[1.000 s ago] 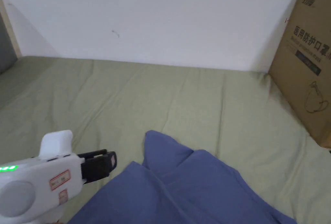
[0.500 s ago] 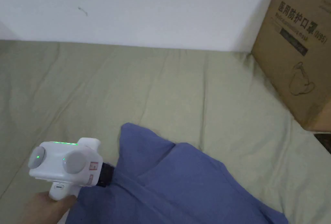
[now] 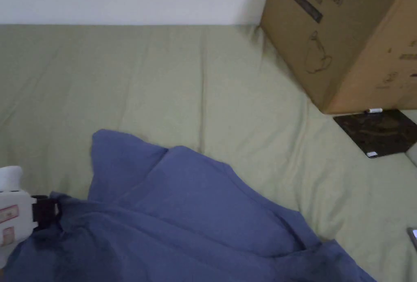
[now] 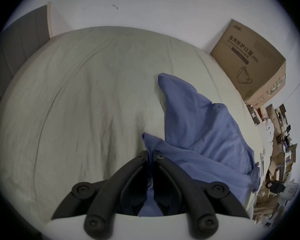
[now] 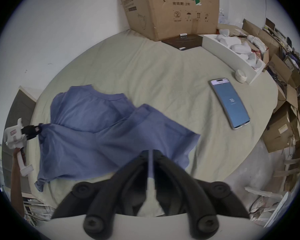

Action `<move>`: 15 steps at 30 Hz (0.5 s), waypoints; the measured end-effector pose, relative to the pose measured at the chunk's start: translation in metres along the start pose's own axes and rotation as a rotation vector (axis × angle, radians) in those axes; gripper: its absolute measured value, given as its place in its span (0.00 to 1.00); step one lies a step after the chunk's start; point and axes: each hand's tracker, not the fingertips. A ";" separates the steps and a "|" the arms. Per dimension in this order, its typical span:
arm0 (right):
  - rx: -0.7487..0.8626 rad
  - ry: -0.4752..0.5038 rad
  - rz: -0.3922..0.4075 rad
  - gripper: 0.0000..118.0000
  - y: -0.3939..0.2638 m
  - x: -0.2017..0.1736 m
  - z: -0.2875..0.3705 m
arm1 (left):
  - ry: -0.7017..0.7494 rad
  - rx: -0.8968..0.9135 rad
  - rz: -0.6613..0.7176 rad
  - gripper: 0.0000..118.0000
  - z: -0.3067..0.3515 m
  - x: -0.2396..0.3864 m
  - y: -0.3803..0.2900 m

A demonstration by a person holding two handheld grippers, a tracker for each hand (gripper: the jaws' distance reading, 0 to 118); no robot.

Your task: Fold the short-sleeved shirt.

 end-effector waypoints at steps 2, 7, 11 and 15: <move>-0.052 -0.008 -0.042 0.39 0.001 0.011 -0.014 | 0.067 -0.088 0.008 0.04 -0.023 -0.007 -0.006; -0.103 -0.036 -0.116 0.48 -0.013 0.035 -0.048 | 0.034 -0.077 0.113 0.03 -0.043 -0.018 -0.020; -0.118 -0.045 -0.086 0.48 -0.016 0.037 -0.068 | 0.031 -0.082 0.089 0.03 -0.037 -0.012 -0.021; -0.051 -0.075 0.047 0.32 -0.017 0.023 -0.063 | 0.066 -0.079 0.064 0.03 -0.039 -0.004 -0.021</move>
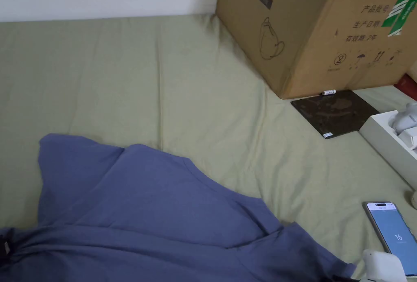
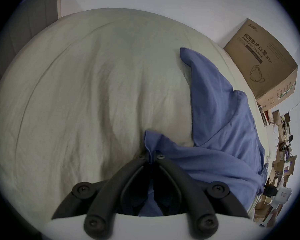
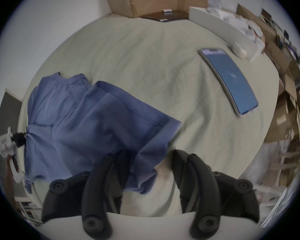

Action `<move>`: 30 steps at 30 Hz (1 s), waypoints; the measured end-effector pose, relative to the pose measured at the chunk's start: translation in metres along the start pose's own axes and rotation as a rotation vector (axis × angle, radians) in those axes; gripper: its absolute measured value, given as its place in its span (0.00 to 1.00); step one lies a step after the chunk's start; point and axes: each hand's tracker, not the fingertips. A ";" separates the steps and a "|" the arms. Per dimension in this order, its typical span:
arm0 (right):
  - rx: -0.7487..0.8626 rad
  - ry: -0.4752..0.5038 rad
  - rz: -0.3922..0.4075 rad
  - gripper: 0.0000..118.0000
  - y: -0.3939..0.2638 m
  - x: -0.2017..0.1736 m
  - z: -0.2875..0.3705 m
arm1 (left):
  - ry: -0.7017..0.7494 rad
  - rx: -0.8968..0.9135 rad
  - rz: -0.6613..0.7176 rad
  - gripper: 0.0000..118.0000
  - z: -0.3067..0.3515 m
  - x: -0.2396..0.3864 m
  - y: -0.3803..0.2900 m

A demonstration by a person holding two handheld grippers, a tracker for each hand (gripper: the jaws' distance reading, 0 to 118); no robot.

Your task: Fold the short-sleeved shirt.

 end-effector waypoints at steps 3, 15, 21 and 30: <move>0.031 -0.006 -0.023 0.02 0.002 -0.002 0.009 | 0.026 0.013 0.001 0.03 0.006 0.006 -0.001; 0.329 0.315 -0.120 0.01 0.029 -0.001 0.128 | -0.311 0.287 0.099 0.03 0.169 -0.012 -0.005; 0.528 0.434 -0.073 0.01 0.107 -0.016 0.205 | -0.395 0.539 -0.018 0.03 0.273 -0.007 0.039; 0.741 0.522 0.090 0.01 0.254 -0.085 0.301 | -0.329 0.860 -0.062 0.03 0.388 0.008 0.134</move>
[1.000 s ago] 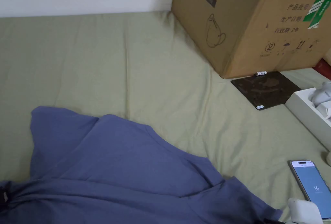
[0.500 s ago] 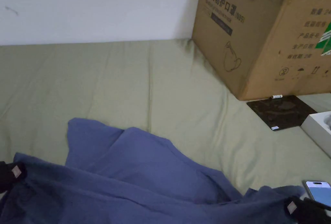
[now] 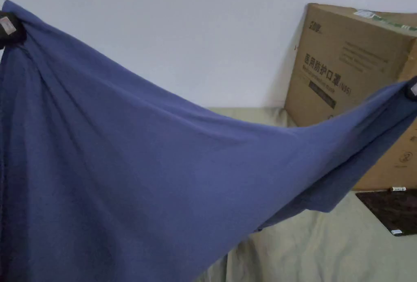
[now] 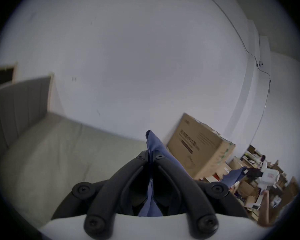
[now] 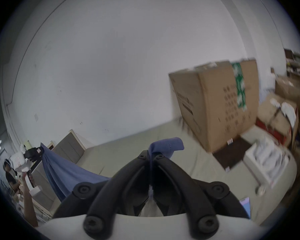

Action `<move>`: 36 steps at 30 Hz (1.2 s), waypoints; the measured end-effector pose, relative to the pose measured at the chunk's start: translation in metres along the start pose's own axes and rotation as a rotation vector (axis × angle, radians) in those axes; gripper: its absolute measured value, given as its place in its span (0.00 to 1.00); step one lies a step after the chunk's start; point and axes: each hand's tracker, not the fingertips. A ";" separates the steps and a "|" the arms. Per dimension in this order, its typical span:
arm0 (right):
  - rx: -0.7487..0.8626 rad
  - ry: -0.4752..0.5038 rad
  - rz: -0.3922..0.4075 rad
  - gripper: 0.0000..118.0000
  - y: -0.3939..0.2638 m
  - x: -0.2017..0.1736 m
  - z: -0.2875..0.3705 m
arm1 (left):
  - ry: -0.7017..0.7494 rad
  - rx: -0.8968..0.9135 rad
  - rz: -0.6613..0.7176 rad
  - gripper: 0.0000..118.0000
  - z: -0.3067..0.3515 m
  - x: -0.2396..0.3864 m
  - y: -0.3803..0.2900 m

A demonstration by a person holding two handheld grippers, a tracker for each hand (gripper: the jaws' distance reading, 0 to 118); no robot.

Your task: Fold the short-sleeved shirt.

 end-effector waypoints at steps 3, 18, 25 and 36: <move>0.026 0.045 -0.018 0.01 0.050 -0.013 -0.032 | 0.059 0.033 -0.066 0.03 -0.017 0.011 0.041; 0.137 -0.143 0.126 0.01 0.212 -0.081 -0.186 | 0.269 0.065 -0.245 0.03 -0.169 0.056 0.146; 0.249 -0.178 0.128 0.01 0.257 -0.099 -0.215 | 0.262 0.108 -0.223 0.03 -0.220 0.054 0.155; 0.272 -0.164 0.118 0.01 0.253 -0.096 -0.224 | 0.292 0.005 -0.242 0.03 -0.256 0.022 0.118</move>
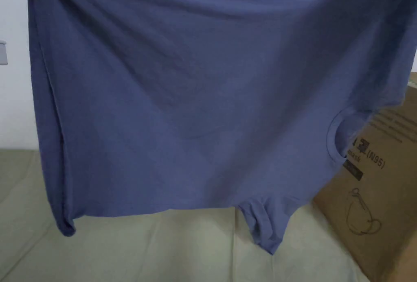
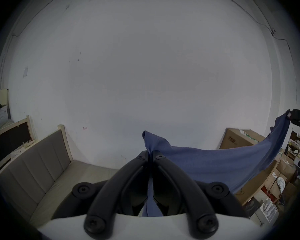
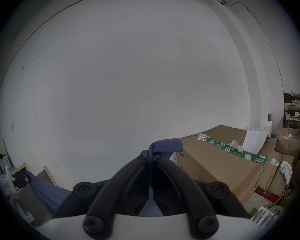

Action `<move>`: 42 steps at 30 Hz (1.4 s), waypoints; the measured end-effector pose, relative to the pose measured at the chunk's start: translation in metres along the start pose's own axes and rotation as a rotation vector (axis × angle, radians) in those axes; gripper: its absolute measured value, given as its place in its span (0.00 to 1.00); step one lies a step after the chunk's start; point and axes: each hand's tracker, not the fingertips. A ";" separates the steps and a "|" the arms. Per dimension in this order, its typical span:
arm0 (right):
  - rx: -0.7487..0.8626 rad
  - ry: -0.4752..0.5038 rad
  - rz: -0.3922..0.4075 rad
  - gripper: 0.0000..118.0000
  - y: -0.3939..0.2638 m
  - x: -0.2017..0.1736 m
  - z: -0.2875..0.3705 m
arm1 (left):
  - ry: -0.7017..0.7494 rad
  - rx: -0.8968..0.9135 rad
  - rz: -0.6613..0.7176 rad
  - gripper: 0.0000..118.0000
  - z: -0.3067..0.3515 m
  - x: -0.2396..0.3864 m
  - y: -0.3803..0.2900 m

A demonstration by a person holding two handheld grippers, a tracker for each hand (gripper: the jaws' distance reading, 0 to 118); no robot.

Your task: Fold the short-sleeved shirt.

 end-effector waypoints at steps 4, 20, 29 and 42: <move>-0.065 0.011 0.024 0.01 -0.033 0.011 0.003 | -0.010 -0.080 -0.011 0.03 -0.003 -0.007 -0.035; -0.524 0.141 0.103 0.01 -0.257 0.068 0.122 | -0.083 -0.527 0.194 0.03 0.093 -0.059 -0.248; -0.657 0.183 0.047 0.01 -0.351 0.093 0.240 | -0.083 -0.630 0.254 0.03 0.188 -0.100 -0.321; -0.732 0.116 -0.062 0.01 -0.428 0.141 0.417 | -0.043 -0.703 0.246 0.03 0.320 -0.102 -0.413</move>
